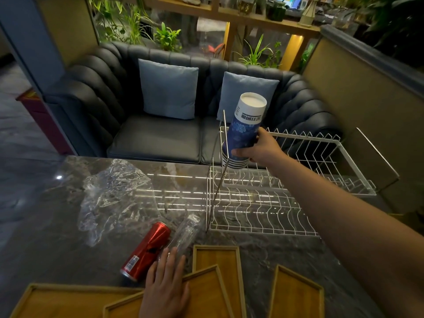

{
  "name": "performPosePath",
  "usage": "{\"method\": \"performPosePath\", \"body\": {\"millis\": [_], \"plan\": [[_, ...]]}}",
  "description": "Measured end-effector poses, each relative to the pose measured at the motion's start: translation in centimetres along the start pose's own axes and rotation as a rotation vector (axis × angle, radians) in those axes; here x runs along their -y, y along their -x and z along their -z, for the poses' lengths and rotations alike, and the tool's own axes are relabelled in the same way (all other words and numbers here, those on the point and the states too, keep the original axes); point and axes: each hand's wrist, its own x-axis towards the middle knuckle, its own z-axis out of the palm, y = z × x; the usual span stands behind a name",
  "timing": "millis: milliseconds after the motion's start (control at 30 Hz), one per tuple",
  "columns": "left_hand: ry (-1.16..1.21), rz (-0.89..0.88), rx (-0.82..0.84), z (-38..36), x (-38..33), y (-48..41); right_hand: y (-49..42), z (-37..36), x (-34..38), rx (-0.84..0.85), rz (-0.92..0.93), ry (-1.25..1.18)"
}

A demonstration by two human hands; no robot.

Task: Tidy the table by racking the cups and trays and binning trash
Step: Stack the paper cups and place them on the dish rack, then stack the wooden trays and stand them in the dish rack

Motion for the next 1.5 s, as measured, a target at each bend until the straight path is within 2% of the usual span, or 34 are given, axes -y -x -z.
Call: {"method": "performPosePath", "body": {"millis": [267,433,533,667,733,900,1100,1167,1300,1500], "plan": [[-0.018,-0.044,-0.039,-0.4,0.1,0.0,0.0,0.1,0.1,0.000,-0.006,0.020],[-0.036,0.004,0.074,0.4,0.0,0.2,1.1,0.9,0.3,-0.028,0.001,0.125],[-0.043,0.005,0.085,0.4,-0.1,0.5,2.8,1.6,0.6,-0.134,0.032,0.161],[-0.096,-0.011,0.086,0.7,-0.4,0.4,7.4,2.3,0.7,-0.355,0.195,0.095],[-0.101,-0.007,0.090,0.8,-0.4,0.4,10.2,2.3,0.2,-0.368,0.234,0.051],[-0.080,-0.037,0.072,1.7,-0.6,1.2,16.8,-0.1,-4.3,-0.227,0.157,0.090],[-0.007,-0.053,-0.061,2.6,1.0,4.9,25.2,-6.4,-15.3,-0.036,-0.179,0.230],[-0.026,-0.008,-0.102,3.0,2.0,6.8,27.0,-8.1,-18.0,0.011,-0.260,0.302],[-0.057,0.139,-0.114,3.8,4.2,9.4,28.4,-10.2,-20.7,0.047,-0.305,0.493],[0.086,0.374,-0.101,4.1,5.4,10.1,28.0,-11.7,-20.9,0.122,-0.331,0.616]]}}
